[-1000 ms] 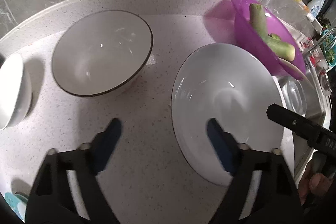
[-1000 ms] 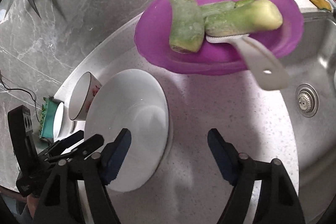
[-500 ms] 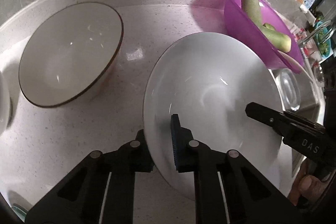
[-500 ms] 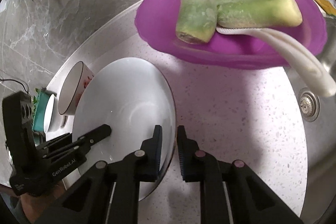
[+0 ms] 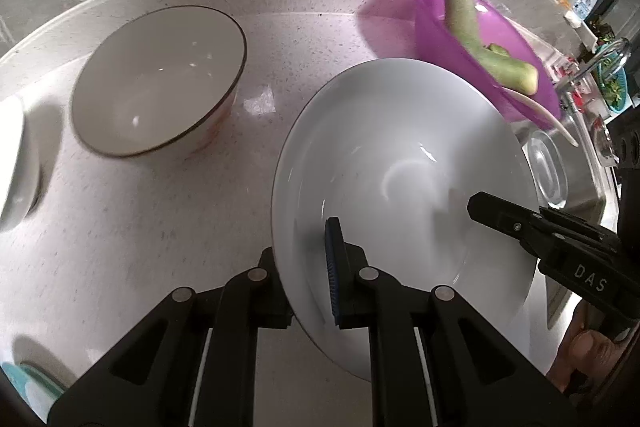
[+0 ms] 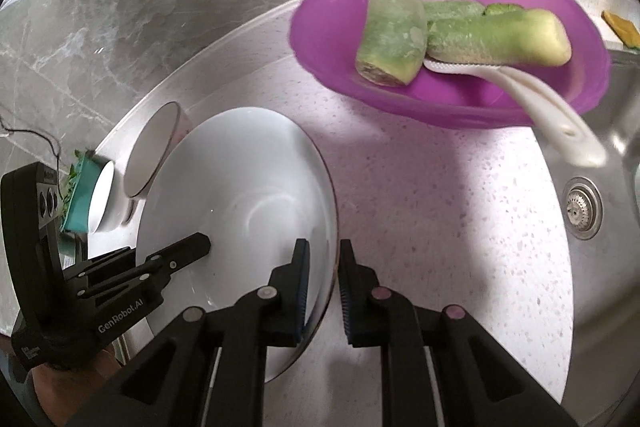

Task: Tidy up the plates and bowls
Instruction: 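Close the left tool on the white bowl rim while the right tool grips it too, then lower the large white bowl onto the counter and open both tools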

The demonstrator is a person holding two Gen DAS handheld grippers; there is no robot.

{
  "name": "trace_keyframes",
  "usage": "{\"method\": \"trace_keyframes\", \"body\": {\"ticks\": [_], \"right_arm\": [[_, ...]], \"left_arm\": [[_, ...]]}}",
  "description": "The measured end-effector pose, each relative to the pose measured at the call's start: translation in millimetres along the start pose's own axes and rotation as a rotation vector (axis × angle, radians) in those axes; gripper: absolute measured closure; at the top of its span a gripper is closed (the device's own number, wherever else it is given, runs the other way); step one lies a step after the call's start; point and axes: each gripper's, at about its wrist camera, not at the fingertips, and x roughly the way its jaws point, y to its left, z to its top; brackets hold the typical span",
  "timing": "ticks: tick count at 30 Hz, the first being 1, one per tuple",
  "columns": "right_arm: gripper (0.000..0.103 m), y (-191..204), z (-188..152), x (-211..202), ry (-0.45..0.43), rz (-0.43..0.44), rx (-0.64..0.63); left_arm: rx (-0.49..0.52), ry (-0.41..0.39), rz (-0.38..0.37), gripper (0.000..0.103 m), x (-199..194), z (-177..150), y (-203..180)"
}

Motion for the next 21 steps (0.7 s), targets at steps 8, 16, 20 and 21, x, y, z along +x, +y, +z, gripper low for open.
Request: {"method": "trace_keyframes", "body": {"ticks": [8,16,20,21], "right_arm": [[0.086,23.9,-26.4,-28.1,0.011,0.019,-0.056],[0.087,35.1,-68.0,-34.8,0.06,0.045,-0.079],[0.087,37.8,-88.8,-26.7,0.099,0.056,-0.082],[0.087,37.9,-91.3,-24.6,0.106,0.058,-0.08]], "left_arm": [[-0.02,-0.008,-0.011,0.092,-42.0,-44.4,-0.9],[-0.041,0.023,-0.008,0.092,-64.6,-109.8,4.1],[-0.052,0.044,0.003,0.092,-62.9,-135.5,8.7],[-0.056,0.048,0.004,0.092,-61.2,-141.2,9.8]]}}
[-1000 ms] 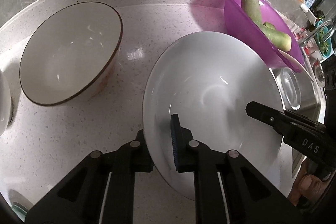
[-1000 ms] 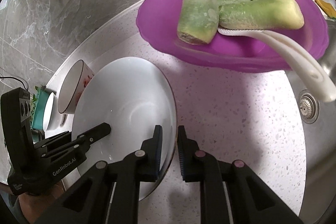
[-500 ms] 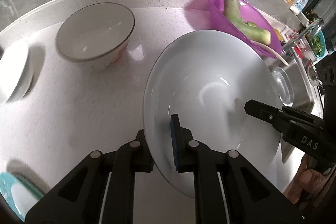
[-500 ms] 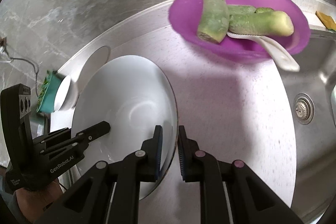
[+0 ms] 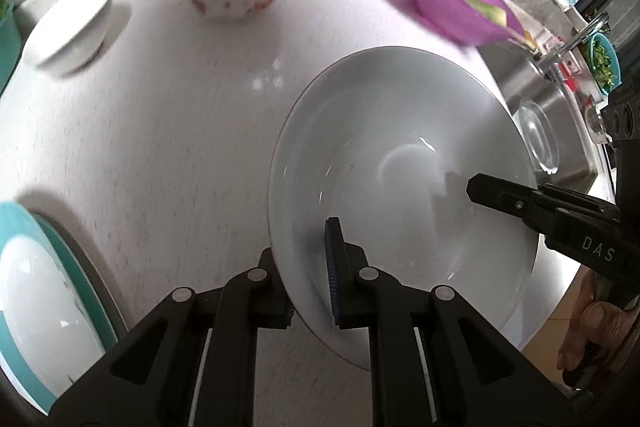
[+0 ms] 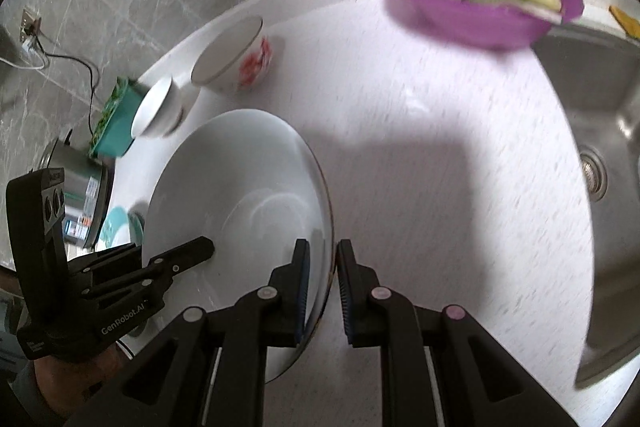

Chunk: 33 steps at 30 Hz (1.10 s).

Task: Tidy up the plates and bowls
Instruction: 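Lower the large white bowl onto the counter and open both tools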

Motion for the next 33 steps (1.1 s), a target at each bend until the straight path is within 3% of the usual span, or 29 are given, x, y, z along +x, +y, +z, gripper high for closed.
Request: {"method": "trace_keyframes", "body": {"ticks": [10,33], "right_arm": [[0.087,-5.9,-15.5,12.3,0.003,0.015,0.02],[0.083,-14.5,-20.6,15.7,0.0,0.038,0.014]], "left_arm": [[0.009,0.001,0.017,0.092,14.1,-18.6,1.5],[-0.021,-0.048,0.044,0.091,23.5,-8.0,-5.0]]}}
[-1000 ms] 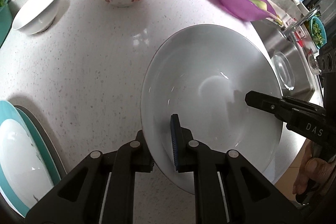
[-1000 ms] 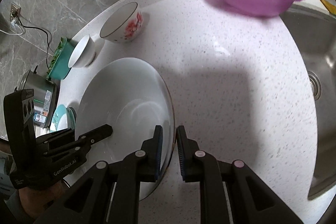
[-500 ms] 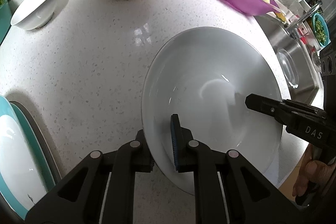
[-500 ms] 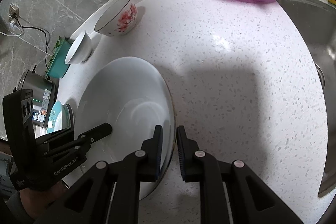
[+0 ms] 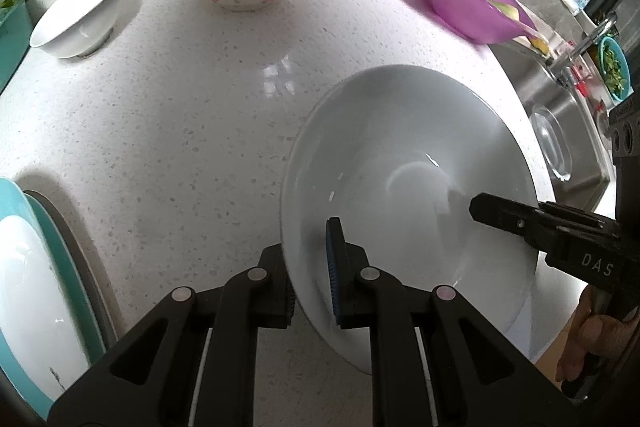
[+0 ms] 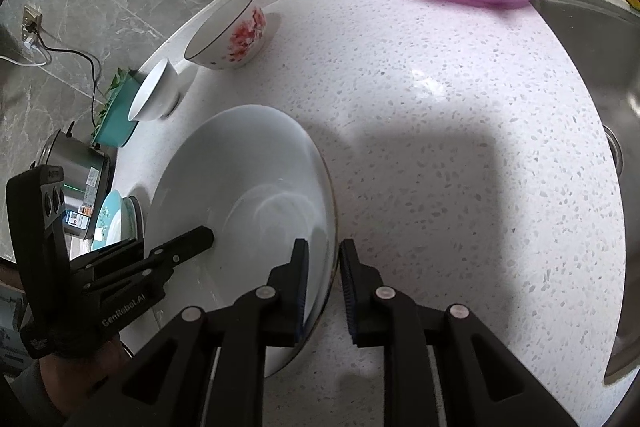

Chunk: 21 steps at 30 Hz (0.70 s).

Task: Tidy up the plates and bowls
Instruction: 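Lower the large white bowl onto the counter and open both tools, then move both tools to the rim of the small white bowl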

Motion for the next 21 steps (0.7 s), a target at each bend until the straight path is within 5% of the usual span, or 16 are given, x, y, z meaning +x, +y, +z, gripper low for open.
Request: {"method": "trace_keyframes", "body": {"ticks": [3,5,7,9,13,18,21], "right_arm": [[0.071,0.3,1.4,-4.0,-0.011,0.0,0.0],[0.038,0.3,3.2,-8.5,-0.023,-0.006,0.003],[0.027,-0.2,4.3,-14.9,-0.034,-0.009,0.004],[0.023,-2.1,6.4,-21.0,-0.037,-0.009,0.01],[0.018,-11.3,16.4,-49.9,-0.07,-0.004,0.029],[0.001,-11.5,65.2,-94.6,-0.142,0.108,0.005],[0.0,11.1,105.7,-104.5,-0.162,0.205,-0.033]], "left_arm": [[-0.01,-0.026,0.005,0.08,-7.4,0.5,2.0],[-0.013,-0.042,-0.002,0.044,-13.6,0.5,2.6],[-0.015,-0.068,-0.011,0.026,-23.2,1.2,2.6],[-0.022,-0.088,-0.019,0.026,-34.5,3.0,3.4],[-0.075,-0.144,-0.059,0.001,-68.9,10.1,13.1],[-0.131,-0.199,-0.056,0.0,-117.5,29.1,51.4],[-0.169,-0.217,-0.036,0.0,-148.9,53.8,99.2]]}}
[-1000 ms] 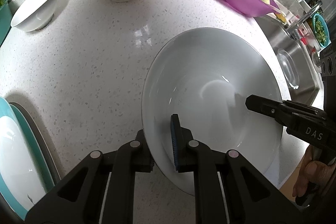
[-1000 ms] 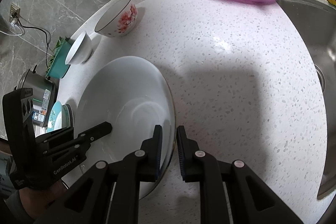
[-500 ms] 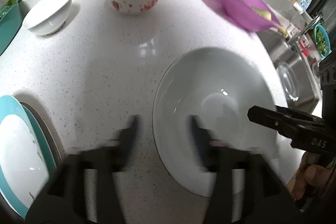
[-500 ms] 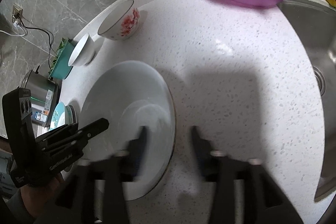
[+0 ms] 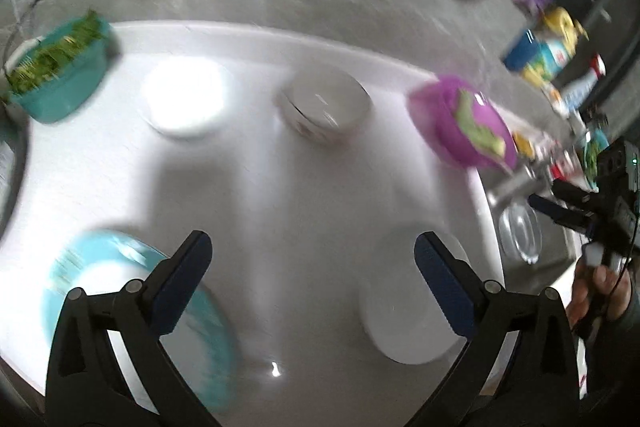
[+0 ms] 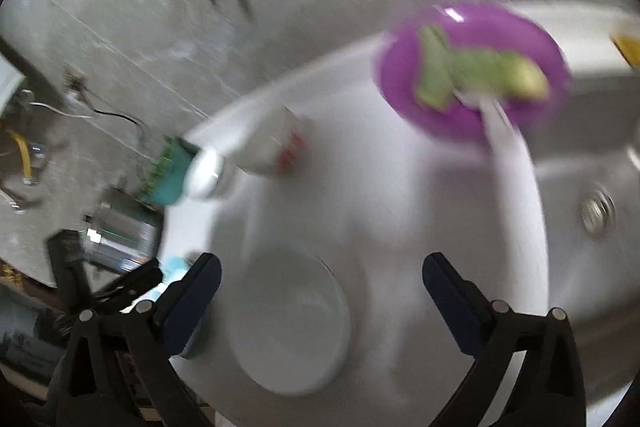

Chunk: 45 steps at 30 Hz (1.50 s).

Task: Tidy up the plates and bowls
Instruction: 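Move both tools to the rim of the small white bowl, then close the left tool on the small bowl rim while the right tool grips it too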

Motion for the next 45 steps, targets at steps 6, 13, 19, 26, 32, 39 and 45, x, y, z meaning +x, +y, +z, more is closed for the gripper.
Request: {"method": "trace_keyframes", "body": {"ticks": [6,13,19,26,32,39,45], "right_arm": [[0.0,81.6,64.2,56.2,0.055,0.169,-0.058],[0.02,149.6,93.0,195.9,0.272,0.079,-0.018],[0.032,164.0,78.9,294.3,0.414,-0.024,0.029],[0.032,152.7,74.8,330.2,0.441,-0.125,0.062],[0.039,155.1,68.4,358.2,0.464,-0.149,0.056],[0.055,153.1,67.2,380.0,0.465,-0.197,0.055],[0.09,152.2,67.3,388.8,0.47,-0.216,0.026]], "left_arm": [[-0.092,0.004,0.063,0.0,-15.7,86.5,98.2],[-0.044,0.201,0.032,0.002,63.5,152.3,180.3],[-0.032,0.256,-0.037,0.002,112.4,153.8,202.9],[0.032,0.309,-0.051,0.002,141.4,147.6,206.1],[0.078,0.36,-0.044,0.042,171.7,139.4,207.0],[0.08,0.366,-0.048,0.068,195.6,137.9,212.4],[0.136,0.338,-0.038,0.081,198.1,142.8,203.7]]}}
